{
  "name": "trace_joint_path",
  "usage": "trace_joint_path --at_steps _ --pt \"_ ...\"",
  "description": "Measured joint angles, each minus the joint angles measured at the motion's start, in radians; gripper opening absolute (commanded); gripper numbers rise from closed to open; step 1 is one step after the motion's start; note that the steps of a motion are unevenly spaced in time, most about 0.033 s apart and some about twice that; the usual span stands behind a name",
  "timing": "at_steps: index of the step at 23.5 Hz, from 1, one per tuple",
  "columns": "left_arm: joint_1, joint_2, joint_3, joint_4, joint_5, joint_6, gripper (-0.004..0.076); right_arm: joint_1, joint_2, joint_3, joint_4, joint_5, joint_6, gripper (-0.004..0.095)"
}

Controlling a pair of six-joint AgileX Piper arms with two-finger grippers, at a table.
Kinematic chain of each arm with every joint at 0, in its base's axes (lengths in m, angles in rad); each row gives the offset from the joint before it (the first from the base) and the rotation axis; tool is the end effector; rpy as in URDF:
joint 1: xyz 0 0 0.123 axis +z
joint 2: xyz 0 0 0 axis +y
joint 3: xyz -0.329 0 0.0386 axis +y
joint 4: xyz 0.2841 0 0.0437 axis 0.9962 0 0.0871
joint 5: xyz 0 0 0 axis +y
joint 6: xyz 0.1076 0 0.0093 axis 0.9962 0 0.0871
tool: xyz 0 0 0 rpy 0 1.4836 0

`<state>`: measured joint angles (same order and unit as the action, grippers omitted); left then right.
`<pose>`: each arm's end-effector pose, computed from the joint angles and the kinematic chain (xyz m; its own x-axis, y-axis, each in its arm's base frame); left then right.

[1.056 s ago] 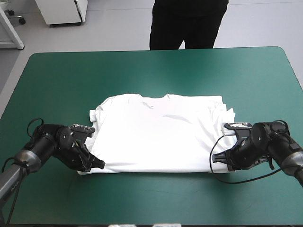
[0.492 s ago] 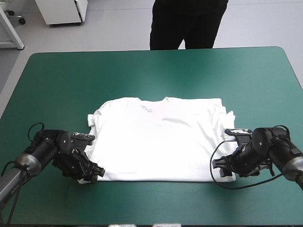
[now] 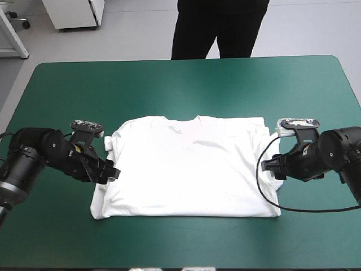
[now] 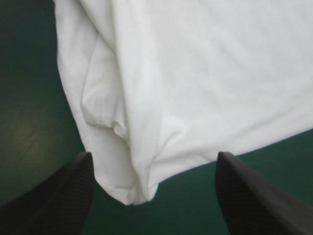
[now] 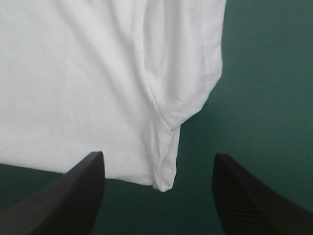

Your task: Fold the cloth

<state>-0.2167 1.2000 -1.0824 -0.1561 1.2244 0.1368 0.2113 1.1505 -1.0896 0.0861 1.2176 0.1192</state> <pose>0.2286 -0.0665 0.3522 -0.9024 0.2831 -0.3250 0.3340 0.9359 -0.1121 0.2203 0.0562 0.3655 -0.9331 -0.0488 -0.3563 -0.1009 0.9865 0.1293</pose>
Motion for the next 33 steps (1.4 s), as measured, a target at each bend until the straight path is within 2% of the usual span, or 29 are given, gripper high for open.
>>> trace_joint_path --at_steps 5,7,13,18,26,33 --pt "0.000 -0.004 -0.068 0.075 0.011 -0.007 0.0510 -0.002 0.017 -0.044 -0.086 -0.001 0.055 0.0518" --pt "0.000 -0.004 -0.068 0.088 0.014 -0.007 0.0510 -0.019 0.065 -0.045 -0.086 -0.014 0.060 0.0513" --pt "0.000 -0.004 -0.068 0.100 0.016 -0.007 0.0510 -0.162 0.253 -0.045 -0.011 -0.105 0.001 0.0513" --pt "0.000 -0.004 -0.068 0.101 0.017 -0.007 0.0510 -0.171 0.375 -0.045 -0.002 -0.177 -0.031 0.0513" --pt "0.000 -0.004 -0.068 0.104 0.017 -0.024 0.0510 -0.171 0.481 -0.045 0.007 -0.216 -0.053 0.0508" --pt "0.000 -0.004 -0.068 0.108 0.017 -0.027 0.0510 -0.171 0.549 -0.047 0.061 -0.229 -0.082 0.0497"
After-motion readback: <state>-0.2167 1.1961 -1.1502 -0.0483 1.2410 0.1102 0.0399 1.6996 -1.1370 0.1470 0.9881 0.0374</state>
